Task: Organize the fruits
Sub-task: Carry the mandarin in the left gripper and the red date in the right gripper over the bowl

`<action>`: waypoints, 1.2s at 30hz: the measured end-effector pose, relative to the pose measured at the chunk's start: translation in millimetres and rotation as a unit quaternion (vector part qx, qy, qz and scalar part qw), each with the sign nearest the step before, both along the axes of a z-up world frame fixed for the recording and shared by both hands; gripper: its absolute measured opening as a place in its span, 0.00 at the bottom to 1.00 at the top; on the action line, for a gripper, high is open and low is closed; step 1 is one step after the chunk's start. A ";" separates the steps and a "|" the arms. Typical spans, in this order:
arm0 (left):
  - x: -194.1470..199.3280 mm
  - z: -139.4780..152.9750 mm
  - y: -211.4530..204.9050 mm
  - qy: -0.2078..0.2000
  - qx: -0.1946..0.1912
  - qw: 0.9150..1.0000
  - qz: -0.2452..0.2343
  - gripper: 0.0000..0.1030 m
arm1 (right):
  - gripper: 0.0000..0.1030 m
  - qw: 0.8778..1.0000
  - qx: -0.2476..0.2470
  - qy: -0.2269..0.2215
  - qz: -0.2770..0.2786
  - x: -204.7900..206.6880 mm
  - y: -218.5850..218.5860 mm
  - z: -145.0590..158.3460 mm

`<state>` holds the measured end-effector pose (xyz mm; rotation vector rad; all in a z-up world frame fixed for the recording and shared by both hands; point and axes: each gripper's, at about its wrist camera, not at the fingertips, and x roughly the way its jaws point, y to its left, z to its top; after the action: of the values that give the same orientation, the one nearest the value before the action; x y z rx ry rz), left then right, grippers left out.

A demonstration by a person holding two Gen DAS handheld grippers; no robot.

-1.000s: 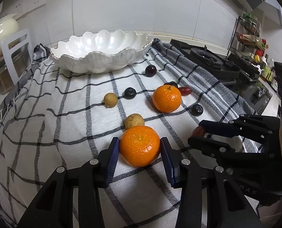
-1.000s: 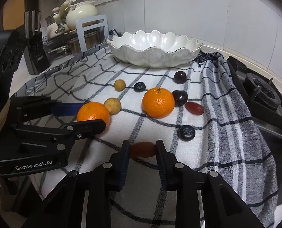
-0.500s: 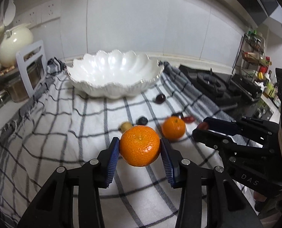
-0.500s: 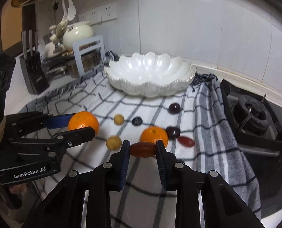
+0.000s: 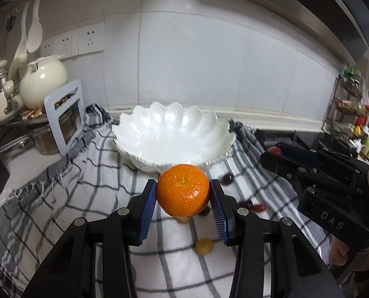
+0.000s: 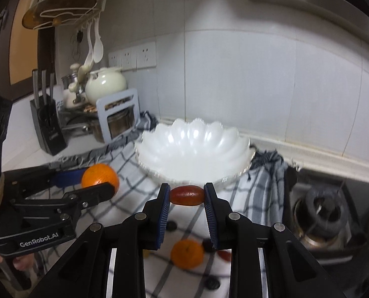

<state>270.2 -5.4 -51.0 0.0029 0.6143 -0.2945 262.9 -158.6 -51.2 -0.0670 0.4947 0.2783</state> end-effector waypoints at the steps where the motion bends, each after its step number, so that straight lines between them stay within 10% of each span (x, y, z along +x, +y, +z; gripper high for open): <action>1: 1.9 2.3 0.5 -0.004 0.000 1.000 0.003 0.41 | 0.28 1.000 0.001 -0.004 0.001 3.4 -0.5 2.8; 20: 84.9 50.9 -12.4 -0.090 0.030 0.995 0.043 0.41 | 0.28 0.998 -0.008 -0.044 -0.032 106.9 -8.9 44.3; 36: 208.6 7.6 -13.5 0.049 0.030 0.997 0.048 0.41 | 0.28 0.993 -0.009 0.118 -0.019 240.6 -1.4 -5.3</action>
<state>478.8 -18.9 -43.4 0.0173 0.7175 -0.1834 503.5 -160.0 -56.6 -0.0418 0.7326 0.2461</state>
